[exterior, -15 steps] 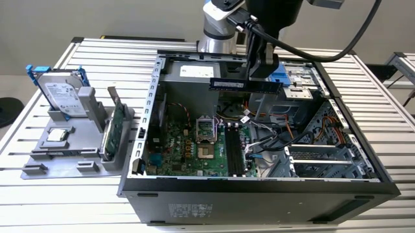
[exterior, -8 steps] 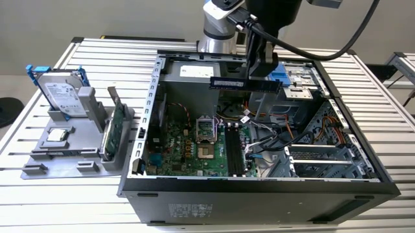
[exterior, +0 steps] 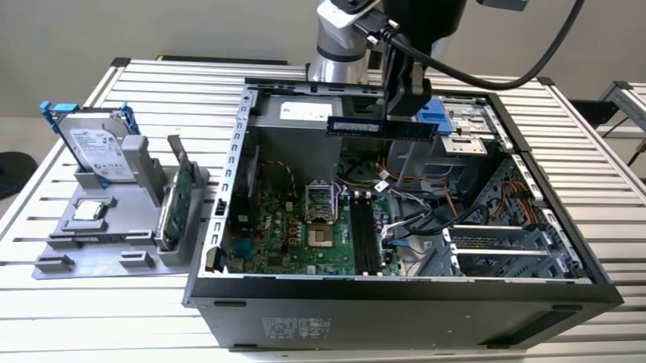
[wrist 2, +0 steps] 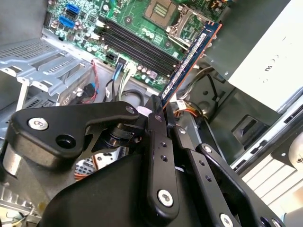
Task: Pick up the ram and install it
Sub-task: 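Insert the ram into the slot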
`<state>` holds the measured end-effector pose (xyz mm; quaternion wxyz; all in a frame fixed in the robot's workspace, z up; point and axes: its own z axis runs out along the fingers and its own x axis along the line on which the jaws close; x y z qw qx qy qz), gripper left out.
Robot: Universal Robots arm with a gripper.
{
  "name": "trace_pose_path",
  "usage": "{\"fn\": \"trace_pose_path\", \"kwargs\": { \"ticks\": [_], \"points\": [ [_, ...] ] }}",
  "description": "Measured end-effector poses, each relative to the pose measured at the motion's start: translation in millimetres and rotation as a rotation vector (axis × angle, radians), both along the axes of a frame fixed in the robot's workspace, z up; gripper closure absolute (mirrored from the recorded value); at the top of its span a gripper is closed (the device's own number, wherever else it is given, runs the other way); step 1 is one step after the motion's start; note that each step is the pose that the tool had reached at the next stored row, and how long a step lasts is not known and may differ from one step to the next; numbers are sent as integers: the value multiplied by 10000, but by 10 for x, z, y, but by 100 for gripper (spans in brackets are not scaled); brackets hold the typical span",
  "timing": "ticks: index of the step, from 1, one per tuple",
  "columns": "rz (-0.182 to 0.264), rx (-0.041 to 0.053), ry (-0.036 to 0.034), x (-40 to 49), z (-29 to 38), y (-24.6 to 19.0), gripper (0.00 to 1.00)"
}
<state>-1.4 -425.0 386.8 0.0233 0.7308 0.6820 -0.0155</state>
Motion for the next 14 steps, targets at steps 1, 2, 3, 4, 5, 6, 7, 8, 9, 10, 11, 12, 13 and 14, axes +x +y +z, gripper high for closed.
{"fn": "trace_pose_path", "kwargs": {
  "ticks": [1,2,3,4,5,6,7,8,9,10,11,12,13,14],
  "points": [
    [0,0,0,0,-2,8,100],
    [0,-1,0,1,-3,15,100],
    [0,-1,0,1,-4,22,100],
    [0,-2,0,1,-6,30,100],
    [0,-1,0,2,-7,35,100],
    [1,0,0,2,-9,40,100],
    [1,0,0,2,-11,45,100],
    [0,-1,0,2,-13,51,100],
    [1,-1,0,2,-14,55,100],
    [1,-1,0,2,-15,58,100],
    [1,0,0,2,-16,58,100],
    [1,0,0,2,-16,58,100],
    [0,-1,0,2,-16,58,100],
    [0,-1,0,2,-19,58,100]
  ]
}}
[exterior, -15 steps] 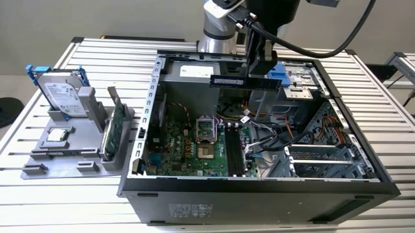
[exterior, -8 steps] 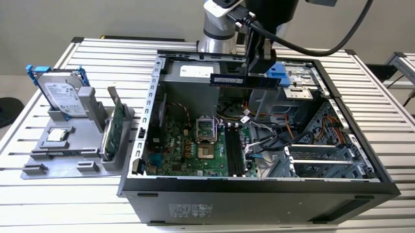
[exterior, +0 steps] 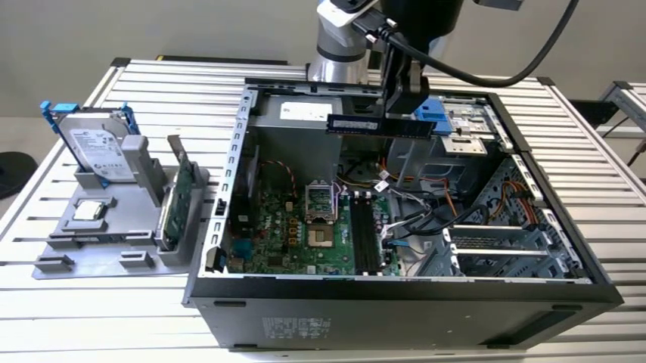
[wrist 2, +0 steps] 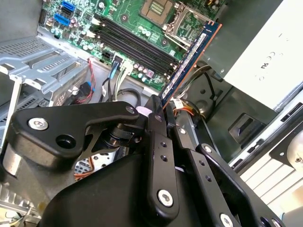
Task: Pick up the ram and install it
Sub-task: 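Insert the ram into the slot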
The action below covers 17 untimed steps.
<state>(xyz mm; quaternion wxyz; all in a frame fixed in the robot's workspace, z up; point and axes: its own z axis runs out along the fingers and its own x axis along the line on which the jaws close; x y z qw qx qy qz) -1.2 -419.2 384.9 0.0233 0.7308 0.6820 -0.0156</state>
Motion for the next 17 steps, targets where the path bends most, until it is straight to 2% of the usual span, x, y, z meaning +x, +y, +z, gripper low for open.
{"fn": "trace_pose_path", "kwargs": {
  "ticks": [12,17],
  "points": [
    [-18,-1,-1,0,-4,0,100],
    [-539,0,-1,0,-6,0,100]
  ]
}}
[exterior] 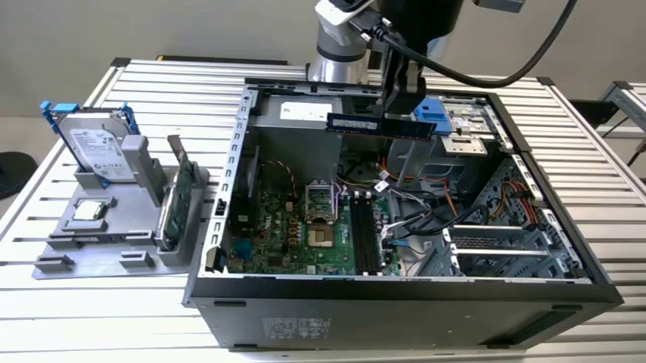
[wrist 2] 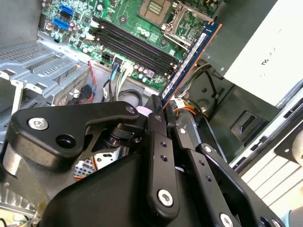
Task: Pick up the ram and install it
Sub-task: 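Insert the ram into the slot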
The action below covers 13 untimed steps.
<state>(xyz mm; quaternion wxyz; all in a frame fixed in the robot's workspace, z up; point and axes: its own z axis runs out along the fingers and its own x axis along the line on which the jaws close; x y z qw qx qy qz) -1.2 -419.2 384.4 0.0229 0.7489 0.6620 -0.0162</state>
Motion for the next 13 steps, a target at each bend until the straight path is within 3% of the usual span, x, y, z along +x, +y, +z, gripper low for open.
{"fn": "trace_pose_path", "kwargs": {
  "ticks": [13],
  "points": [
    [-756,0,1,0,-1,0,100]
  ]
}}
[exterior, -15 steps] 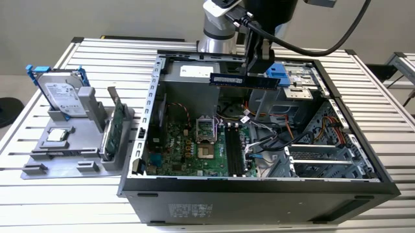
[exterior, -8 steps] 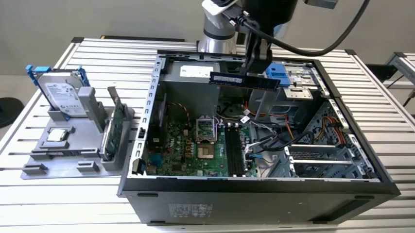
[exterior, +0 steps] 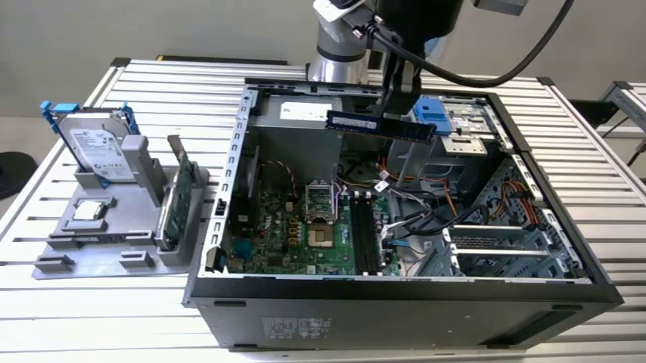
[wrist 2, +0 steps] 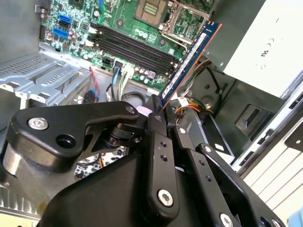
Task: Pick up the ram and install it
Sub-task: 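Insert the ram into the slot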
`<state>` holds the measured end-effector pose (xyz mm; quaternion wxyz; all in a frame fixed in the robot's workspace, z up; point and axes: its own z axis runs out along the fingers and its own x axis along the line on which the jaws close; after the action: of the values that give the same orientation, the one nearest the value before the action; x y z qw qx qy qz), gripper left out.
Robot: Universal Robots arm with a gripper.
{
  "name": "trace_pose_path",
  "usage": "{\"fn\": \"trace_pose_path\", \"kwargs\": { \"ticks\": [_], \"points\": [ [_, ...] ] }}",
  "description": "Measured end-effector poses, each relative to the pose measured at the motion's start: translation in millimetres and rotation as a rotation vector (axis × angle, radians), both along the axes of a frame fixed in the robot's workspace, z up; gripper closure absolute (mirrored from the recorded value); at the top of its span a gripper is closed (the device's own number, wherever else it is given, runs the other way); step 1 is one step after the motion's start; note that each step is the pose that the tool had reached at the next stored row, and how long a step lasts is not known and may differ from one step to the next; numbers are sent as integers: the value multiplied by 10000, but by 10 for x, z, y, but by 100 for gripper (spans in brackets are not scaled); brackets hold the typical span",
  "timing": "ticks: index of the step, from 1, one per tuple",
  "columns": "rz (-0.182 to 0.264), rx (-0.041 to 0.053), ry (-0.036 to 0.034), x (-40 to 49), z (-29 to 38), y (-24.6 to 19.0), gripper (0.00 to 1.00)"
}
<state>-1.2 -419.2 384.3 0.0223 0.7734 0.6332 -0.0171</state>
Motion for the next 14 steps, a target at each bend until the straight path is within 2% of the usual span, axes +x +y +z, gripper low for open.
{"fn": "trace_pose_path", "kwargs": {
  "ticks": [4,14],
  "points": [
    [-220,0,0,0,0,0,100],
    [-268,0,0,0,-1,0,100]
  ]
}}
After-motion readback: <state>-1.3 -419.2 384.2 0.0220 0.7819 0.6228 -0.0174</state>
